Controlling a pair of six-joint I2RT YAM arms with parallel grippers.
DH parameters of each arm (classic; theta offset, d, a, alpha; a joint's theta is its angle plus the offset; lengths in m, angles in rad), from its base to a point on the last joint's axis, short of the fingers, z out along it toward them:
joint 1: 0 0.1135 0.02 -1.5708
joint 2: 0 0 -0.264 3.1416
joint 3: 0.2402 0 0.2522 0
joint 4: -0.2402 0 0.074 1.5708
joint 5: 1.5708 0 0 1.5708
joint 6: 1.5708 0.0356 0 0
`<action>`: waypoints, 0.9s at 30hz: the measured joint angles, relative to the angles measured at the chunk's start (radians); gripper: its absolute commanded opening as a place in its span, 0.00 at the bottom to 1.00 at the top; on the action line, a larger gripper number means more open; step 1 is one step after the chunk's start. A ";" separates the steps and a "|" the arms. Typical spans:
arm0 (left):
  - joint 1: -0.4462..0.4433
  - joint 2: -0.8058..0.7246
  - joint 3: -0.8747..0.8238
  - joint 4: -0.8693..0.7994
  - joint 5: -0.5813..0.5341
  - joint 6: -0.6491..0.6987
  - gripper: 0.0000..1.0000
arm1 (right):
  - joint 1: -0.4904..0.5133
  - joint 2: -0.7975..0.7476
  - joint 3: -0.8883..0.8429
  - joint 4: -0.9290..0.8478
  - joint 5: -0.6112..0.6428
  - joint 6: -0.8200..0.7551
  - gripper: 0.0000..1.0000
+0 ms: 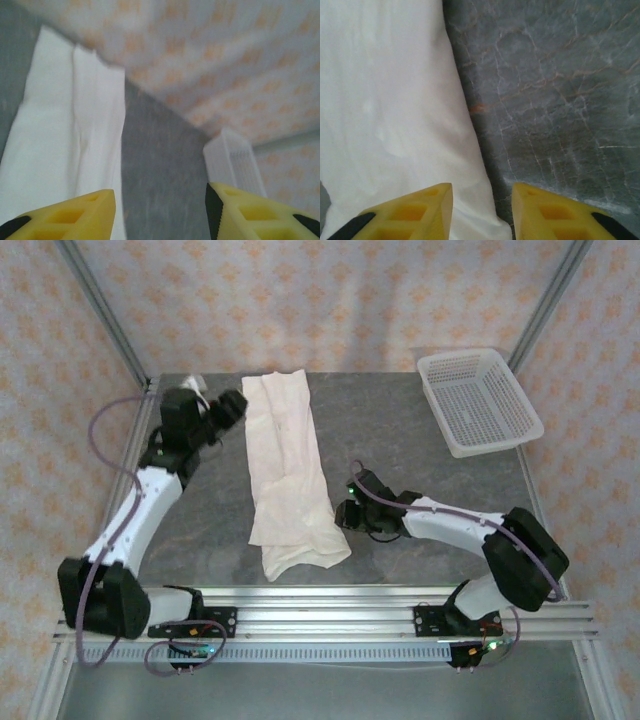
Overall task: Fold the inside-out t-shirt
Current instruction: Fold the T-shirt at the top-center of the table.
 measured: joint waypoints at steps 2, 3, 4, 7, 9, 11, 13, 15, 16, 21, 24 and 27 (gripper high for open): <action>-0.053 -0.064 -0.113 -0.061 -0.004 0.014 0.59 | -0.011 0.023 -0.010 0.023 -0.040 -0.028 0.48; -0.069 -0.088 -0.155 -0.094 -0.006 0.019 0.61 | -0.014 0.031 -0.013 0.030 -0.056 -0.038 0.49; -0.086 -0.127 -0.205 -0.145 -0.009 0.024 0.62 | -0.016 0.040 -0.019 0.045 -0.077 -0.045 0.49; -0.107 -0.243 -0.278 -0.270 -0.019 0.029 0.64 | -0.016 0.059 -0.040 0.090 -0.132 -0.052 0.49; -0.107 -0.319 -0.290 -0.330 -0.030 0.037 0.65 | -0.016 0.073 -0.053 0.116 -0.160 -0.053 0.49; -0.107 -0.385 -0.293 -0.380 -0.039 0.045 0.65 | -0.016 0.090 -0.061 0.140 -0.179 -0.051 0.50; -0.107 -0.418 -0.296 -0.416 -0.047 0.047 0.65 | -0.023 0.092 -0.061 0.148 -0.195 -0.045 0.49; -0.107 -0.427 -0.310 -0.438 -0.050 0.047 0.65 | -0.024 0.097 -0.061 0.152 -0.201 -0.042 0.47; -0.107 -0.427 -0.321 -0.445 -0.051 0.047 0.65 | -0.024 0.098 -0.061 0.154 -0.202 -0.040 0.45; -0.107 -0.415 -0.394 -0.452 -0.049 0.043 0.65 | -0.024 0.112 -0.059 0.156 -0.199 -0.024 0.33; -0.107 -0.415 -0.415 -0.456 -0.048 0.036 0.65 | -0.024 0.122 -0.051 0.148 -0.192 -0.013 0.24; -0.107 -0.416 -0.421 -0.456 -0.048 0.028 0.65 | -0.021 0.137 -0.034 0.129 -0.183 -0.006 0.21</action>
